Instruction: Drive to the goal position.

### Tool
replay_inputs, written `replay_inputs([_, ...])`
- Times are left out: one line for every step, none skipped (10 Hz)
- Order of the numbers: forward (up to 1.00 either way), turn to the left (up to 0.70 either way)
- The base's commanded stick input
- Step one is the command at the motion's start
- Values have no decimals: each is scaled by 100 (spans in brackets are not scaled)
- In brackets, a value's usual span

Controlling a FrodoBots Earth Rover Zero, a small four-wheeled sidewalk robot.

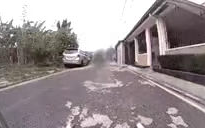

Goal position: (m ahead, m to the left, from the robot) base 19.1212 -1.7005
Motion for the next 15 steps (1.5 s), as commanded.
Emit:
replay_inputs([10,0])
replay_inputs([9,0])
replay_inputs([9,0])
replay_inputs([10,0])
replay_inputs([11,0])
replay_inputs([9,0])
replay_inputs([9,0])
replay_inputs([9,0])
replay_inputs([9,0])
replay_inputs([9,0])
replay_inputs([9,0])
replay_inputs([9,0])
replay_inputs([9,0])
replay_inputs([9,0])
replay_inputs([9,0])
